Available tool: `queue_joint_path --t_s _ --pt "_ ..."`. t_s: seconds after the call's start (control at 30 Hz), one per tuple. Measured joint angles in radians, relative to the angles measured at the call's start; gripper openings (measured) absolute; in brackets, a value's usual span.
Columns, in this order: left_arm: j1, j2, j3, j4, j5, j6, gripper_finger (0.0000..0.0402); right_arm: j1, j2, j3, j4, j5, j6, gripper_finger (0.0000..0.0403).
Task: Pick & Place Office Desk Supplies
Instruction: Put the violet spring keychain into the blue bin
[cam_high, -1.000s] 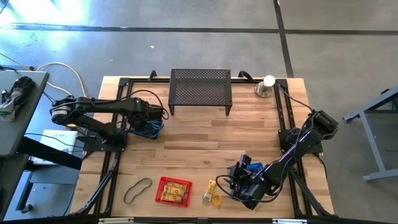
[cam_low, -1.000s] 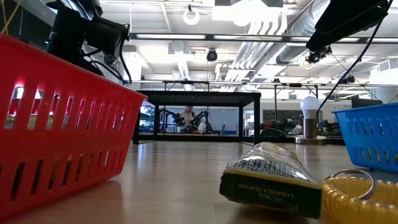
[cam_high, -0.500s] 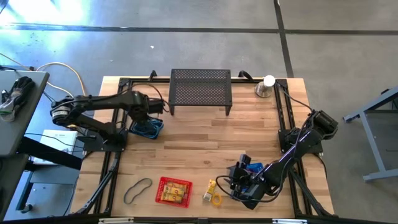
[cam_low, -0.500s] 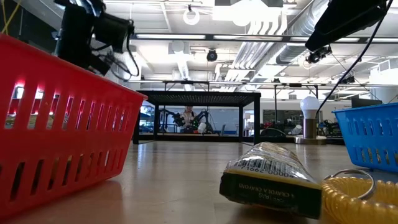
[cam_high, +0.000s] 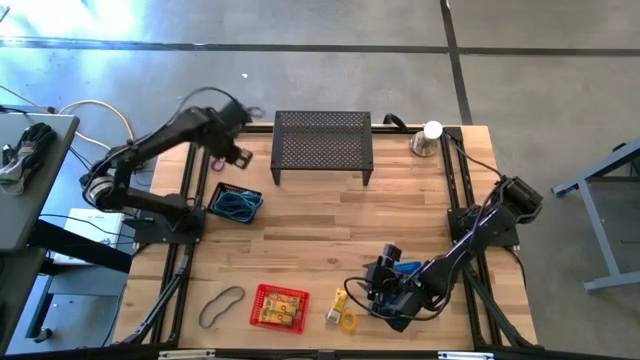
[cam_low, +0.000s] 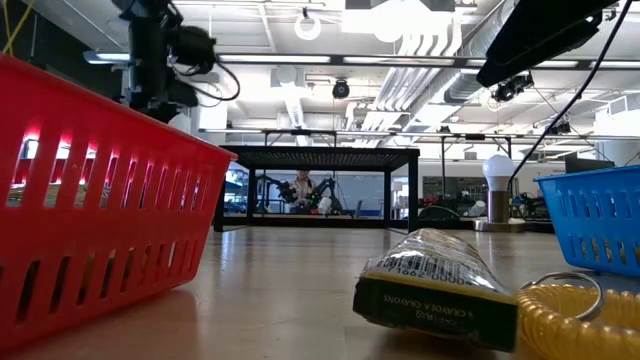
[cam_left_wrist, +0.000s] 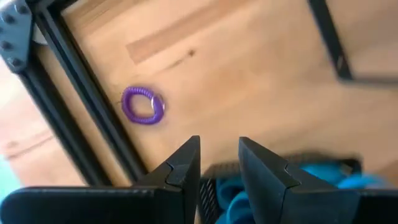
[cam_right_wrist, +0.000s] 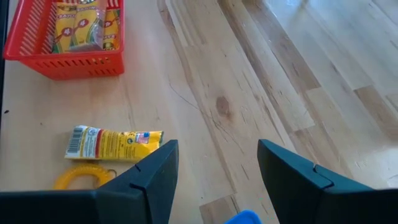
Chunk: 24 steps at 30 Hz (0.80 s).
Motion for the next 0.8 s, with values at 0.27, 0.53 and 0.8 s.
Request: queue_joint_path --t_s 0.27,0.53,0.8 --pt "0.210 0.000 -0.042 0.084 0.041 -0.060 0.0102 -0.015 0.000 0.000 0.000 0.000 -0.050 0.0208" --pt "0.230 0.001 -0.130 0.187 0.082 -0.137 0.0102 -0.038 0.000 0.000 0.000 -0.002 -0.071 0.0208" --pt "0.230 0.060 -0.144 0.228 0.069 -0.324 0.0101 -0.056 0.000 0.000 0.013 -0.007 -0.071 0.0208"
